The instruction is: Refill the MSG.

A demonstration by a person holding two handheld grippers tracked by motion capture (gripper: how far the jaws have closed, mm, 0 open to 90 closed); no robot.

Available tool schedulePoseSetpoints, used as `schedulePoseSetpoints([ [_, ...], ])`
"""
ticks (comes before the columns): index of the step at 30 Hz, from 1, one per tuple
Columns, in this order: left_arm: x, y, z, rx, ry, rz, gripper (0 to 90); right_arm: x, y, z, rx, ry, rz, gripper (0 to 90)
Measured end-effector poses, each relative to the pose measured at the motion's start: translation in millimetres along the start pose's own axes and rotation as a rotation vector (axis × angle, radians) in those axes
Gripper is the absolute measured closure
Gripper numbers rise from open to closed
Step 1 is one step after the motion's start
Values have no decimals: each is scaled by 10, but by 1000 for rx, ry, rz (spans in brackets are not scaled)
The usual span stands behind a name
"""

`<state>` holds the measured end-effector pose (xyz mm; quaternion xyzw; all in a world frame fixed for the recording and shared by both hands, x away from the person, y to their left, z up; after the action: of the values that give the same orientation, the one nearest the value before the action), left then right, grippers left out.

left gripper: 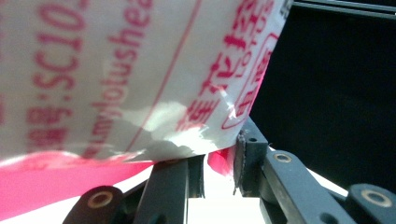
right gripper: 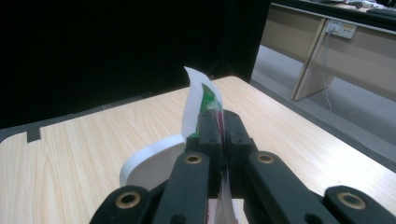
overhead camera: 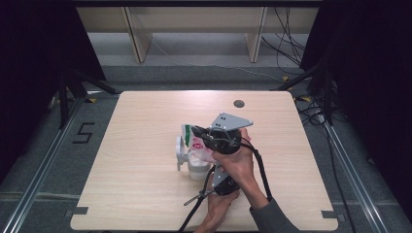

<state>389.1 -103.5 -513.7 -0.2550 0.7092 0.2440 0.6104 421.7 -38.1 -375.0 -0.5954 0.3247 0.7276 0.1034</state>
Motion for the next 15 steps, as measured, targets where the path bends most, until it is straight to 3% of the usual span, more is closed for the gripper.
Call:
schedulePoseSetpoints([
  [1,1,-2,-17,38,3,-2,763,1,5,-4,1,1,2,891],
  [2,-42,-38,-75,48,76,-61,762,2,5,-3,-5,-3,-2,891],
  [3,-51,-45,-90,47,97,-74,762,3,16,-2,-6,-7,0,891],
  [4,1,-9,-31,38,24,-12,762,3,22,2,-9,-13,0,891],
  [5,6,-7,-24,36,19,-9,762,-13,20,-12,-2,9,-21,891],
  [6,9,-4,-19,35,12,-6,762,-8,28,1,-13,-4,-13,891],
  [7,16,13,8,-7,9,5,762,-6,39,-7,1,-9,-11,891],
  [9,19,9,-10,16,2,4,762,-2,49,-12,-10,-9,-6,891],
  [15,28,15,-9,11,-8,13,762,-6,70,-18,-11,-8,-10,892],
])
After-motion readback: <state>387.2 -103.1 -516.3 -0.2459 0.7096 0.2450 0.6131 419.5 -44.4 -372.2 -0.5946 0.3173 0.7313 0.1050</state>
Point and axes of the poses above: each handheld gripper's, and its own axes: y roughly backward along the jaws, x roughly out of its underside, z roughly to its left, the point moved 7 cm from there along -y, roughly forward along the jaws, and after that the axes turned 8 degrees about -y, right-handed, at the moved point
